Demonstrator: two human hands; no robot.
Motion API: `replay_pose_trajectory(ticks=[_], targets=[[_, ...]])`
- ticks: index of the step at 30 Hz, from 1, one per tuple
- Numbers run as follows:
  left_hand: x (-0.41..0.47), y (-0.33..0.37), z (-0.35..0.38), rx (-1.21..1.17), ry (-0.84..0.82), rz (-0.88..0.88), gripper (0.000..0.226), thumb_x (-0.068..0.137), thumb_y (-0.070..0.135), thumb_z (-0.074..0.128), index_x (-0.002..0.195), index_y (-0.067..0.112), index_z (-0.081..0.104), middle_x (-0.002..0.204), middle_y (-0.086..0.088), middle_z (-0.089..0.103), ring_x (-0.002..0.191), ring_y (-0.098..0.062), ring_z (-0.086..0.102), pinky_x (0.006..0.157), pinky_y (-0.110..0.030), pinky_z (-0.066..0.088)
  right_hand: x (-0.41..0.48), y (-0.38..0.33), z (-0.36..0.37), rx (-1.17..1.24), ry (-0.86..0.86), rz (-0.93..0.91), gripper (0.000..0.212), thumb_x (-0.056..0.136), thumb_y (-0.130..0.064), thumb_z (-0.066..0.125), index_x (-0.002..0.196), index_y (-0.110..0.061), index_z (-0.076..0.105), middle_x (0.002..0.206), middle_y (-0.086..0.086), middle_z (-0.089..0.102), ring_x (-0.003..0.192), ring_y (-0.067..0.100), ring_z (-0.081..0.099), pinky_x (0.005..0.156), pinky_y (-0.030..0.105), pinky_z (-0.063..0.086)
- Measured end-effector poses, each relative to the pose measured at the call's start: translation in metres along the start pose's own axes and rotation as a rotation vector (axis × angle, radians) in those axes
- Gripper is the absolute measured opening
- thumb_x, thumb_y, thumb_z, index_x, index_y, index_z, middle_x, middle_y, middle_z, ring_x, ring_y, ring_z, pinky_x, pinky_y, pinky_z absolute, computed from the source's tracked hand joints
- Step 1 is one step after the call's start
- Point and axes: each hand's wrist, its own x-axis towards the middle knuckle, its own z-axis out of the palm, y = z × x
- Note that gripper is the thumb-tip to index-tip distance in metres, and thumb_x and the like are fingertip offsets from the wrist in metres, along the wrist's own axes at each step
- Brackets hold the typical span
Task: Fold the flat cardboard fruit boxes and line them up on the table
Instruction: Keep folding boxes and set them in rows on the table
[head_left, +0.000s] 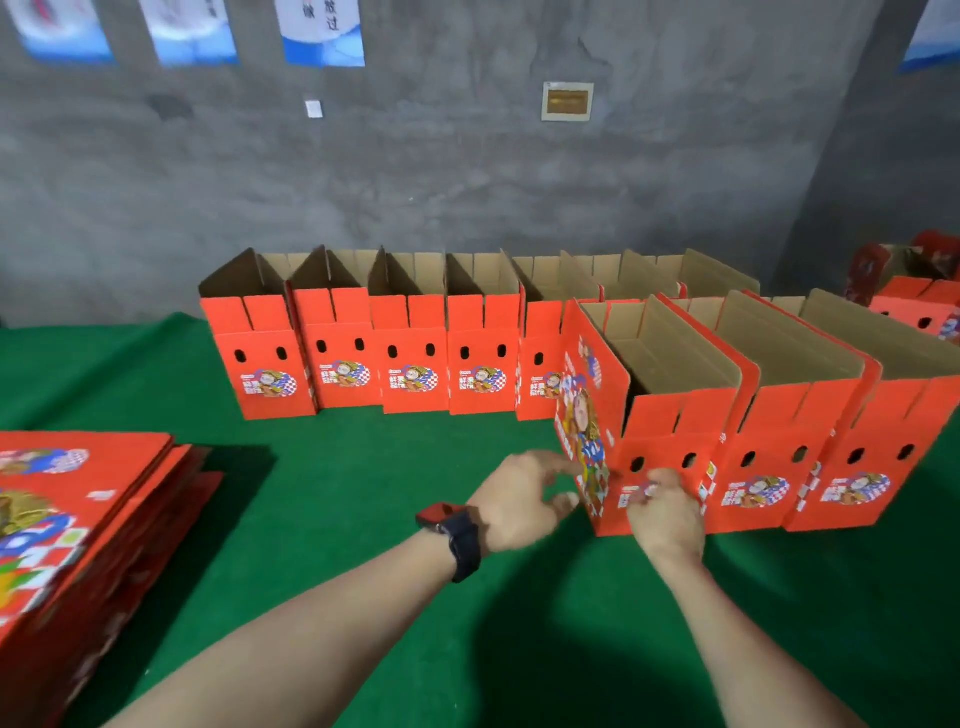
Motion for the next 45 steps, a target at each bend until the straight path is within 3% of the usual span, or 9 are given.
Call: replay_pose_trajectory(ticks=[5, 9, 16, 21, 25, 32, 36, 40, 45], targets=[[-0.087, -0.079, -0.056, -0.076, 0.277, -0.248, 0.024, 0.092, 0.015, 0.058, 0.114, 0.012, 0.067, 0.111, -0.001, 0.069, 0.088, -0.009, 0.063, 0.075, -0.009, 0.041, -0.036, -0.037, 0.016, 0.041, 0.020, -0.117, 0.020, 0.088, -0.001, 0.053, 0.106, -0.002, 0.061, 0.091, 0.023, 0.068, 0.076, 0.038, 0.066, 0.065, 0.042, 0.054], [-0.159, -0.131, -0.103, -0.172, 0.525, -0.387, 0.013, 0.091, 0.008, 0.059, 0.095, 0.013, 0.070, 0.093, -0.006, 0.072, 0.081, -0.017, 0.067, 0.076, -0.021, 0.049, -0.083, -0.104, 0.046, 0.043, -0.081, -0.293, 0.017, 0.087, 0.001, 0.053, 0.094, -0.004, 0.068, 0.091, 0.018, 0.071, 0.082, 0.035, 0.066, 0.072, 0.039, 0.051], [-0.292, -0.205, -0.167, -0.200, 0.924, -0.584, 0.015, 0.091, 0.004, 0.056, 0.087, 0.016, 0.063, 0.080, -0.001, 0.067, 0.072, -0.014, 0.061, 0.065, -0.023, 0.043, -0.263, -0.248, 0.116, 0.143, -0.483, -0.891, 0.025, 0.093, -0.012, 0.049, 0.113, -0.012, 0.066, 0.117, 0.006, 0.064, 0.108, 0.025, 0.058, 0.093, 0.028, 0.041], [-0.369, -0.240, -0.203, -0.125, 1.066, -0.729, 0.022, 0.089, -0.003, 0.053, 0.098, 0.012, 0.066, 0.097, -0.006, 0.069, 0.085, -0.018, 0.059, 0.074, -0.029, 0.041, -0.404, -0.329, 0.166, -0.044, -0.839, -1.310, 0.070, 0.090, -0.033, 0.058, 0.144, 0.000, 0.031, 0.159, 0.011, 0.012, 0.147, 0.022, 0.008, 0.119, 0.034, 0.007], [-0.404, -0.252, -0.215, -0.054, 1.117, -0.718, 0.031, 0.086, -0.010, 0.049, 0.105, 0.006, 0.067, 0.106, -0.007, 0.069, 0.092, -0.017, 0.058, 0.084, -0.032, 0.044, -0.443, -0.364, 0.195, -0.299, -0.925, -1.205, 0.103, 0.086, -0.058, 0.057, 0.150, 0.003, 0.003, 0.156, 0.009, -0.026, 0.143, 0.021, -0.027, 0.114, 0.036, -0.016], [-0.430, -0.272, -0.224, -0.031, 1.068, -0.703, 0.022, 0.090, -0.001, 0.053, 0.105, 0.007, 0.067, 0.109, -0.009, 0.068, 0.091, -0.017, 0.057, 0.081, -0.031, 0.043, -0.455, -0.341, 0.185, -0.463, -0.811, -1.272, 0.078, 0.095, -0.053, 0.041, 0.150, -0.003, 0.016, 0.158, 0.021, 0.011, 0.146, 0.036, 0.007, 0.119, 0.050, 0.011], [-0.409, -0.250, -0.230, 0.017, 1.025, -0.533, 0.018, 0.090, 0.001, 0.056, 0.103, 0.007, 0.068, 0.106, -0.008, 0.069, 0.097, -0.025, 0.063, 0.081, -0.032, 0.045, -0.425, -0.360, 0.145, -0.343, -0.735, -1.272, 0.033, 0.100, -0.029, 0.037, 0.115, -0.004, 0.053, 0.113, 0.020, 0.060, 0.102, 0.040, 0.057, 0.085, 0.048, 0.048], [-0.385, -0.208, -0.239, 0.242, 1.084, -0.165, 0.031, 0.080, 0.002, 0.052, 0.108, 0.003, 0.064, 0.116, -0.012, 0.063, 0.110, -0.025, 0.056, 0.097, -0.030, 0.037, -0.365, -0.370, 0.097, -0.287, -0.496, -1.227, 0.027, 0.101, -0.021, 0.034, 0.113, -0.012, 0.057, 0.101, 0.015, 0.066, 0.089, 0.036, 0.061, 0.069, 0.039, 0.039], [-0.353, -0.177, -0.253, 0.254, 1.051, -0.094, 0.034, 0.083, 0.006, 0.059, 0.115, -0.001, 0.060, 0.126, -0.018, 0.052, 0.121, -0.032, 0.048, 0.106, -0.031, 0.030, -0.306, -0.358, 0.022, -0.239, -0.279, -1.204, 0.029, 0.104, -0.027, 0.031, 0.112, -0.016, 0.057, 0.085, 0.008, 0.066, 0.075, 0.031, 0.060, 0.063, 0.037, 0.040]])
